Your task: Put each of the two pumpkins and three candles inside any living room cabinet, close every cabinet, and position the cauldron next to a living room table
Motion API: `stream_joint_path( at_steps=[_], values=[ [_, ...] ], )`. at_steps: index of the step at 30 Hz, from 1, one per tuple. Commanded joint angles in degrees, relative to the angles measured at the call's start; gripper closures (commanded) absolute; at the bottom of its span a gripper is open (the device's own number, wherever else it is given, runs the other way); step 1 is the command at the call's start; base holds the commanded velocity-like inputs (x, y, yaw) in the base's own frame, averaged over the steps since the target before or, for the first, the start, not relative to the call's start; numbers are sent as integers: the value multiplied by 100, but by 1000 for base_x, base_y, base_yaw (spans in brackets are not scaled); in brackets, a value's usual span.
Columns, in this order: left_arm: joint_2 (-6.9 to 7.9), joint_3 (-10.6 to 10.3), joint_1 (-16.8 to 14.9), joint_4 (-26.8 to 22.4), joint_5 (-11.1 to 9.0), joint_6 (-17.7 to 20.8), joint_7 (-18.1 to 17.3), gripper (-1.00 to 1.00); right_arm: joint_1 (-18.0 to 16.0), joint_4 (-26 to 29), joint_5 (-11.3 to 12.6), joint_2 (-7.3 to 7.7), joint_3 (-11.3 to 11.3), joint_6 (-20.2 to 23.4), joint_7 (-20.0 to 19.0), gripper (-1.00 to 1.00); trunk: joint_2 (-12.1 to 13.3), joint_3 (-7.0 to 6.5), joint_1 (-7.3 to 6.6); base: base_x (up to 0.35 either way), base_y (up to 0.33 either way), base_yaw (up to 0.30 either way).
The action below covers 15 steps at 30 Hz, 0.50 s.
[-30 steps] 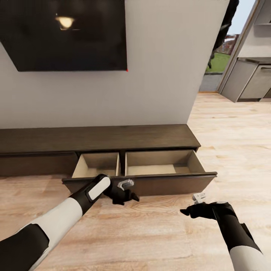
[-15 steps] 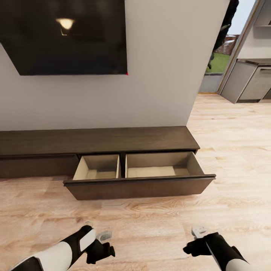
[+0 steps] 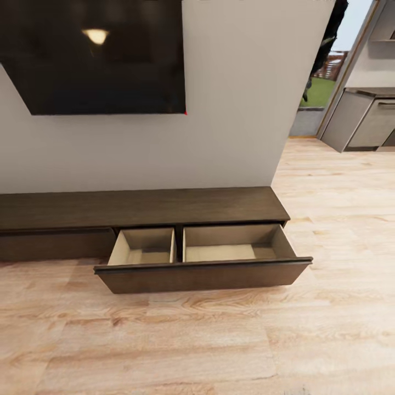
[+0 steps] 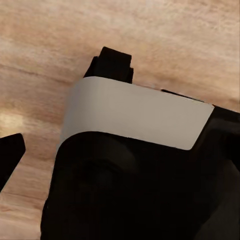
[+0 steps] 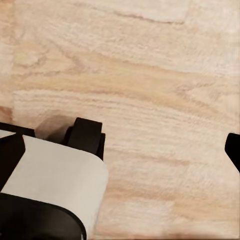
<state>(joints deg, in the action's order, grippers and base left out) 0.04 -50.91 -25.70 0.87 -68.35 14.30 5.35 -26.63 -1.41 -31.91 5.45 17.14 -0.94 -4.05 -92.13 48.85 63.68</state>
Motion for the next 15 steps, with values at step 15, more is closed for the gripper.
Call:
stream_joint_path(
  at_steps=[15],
  values=[
    [391,-12,416,200,10,-693,17,-100,716,-26,57,-371,18,-743,1168,-100,282,-127,-154,0,0,175]
  ],
)
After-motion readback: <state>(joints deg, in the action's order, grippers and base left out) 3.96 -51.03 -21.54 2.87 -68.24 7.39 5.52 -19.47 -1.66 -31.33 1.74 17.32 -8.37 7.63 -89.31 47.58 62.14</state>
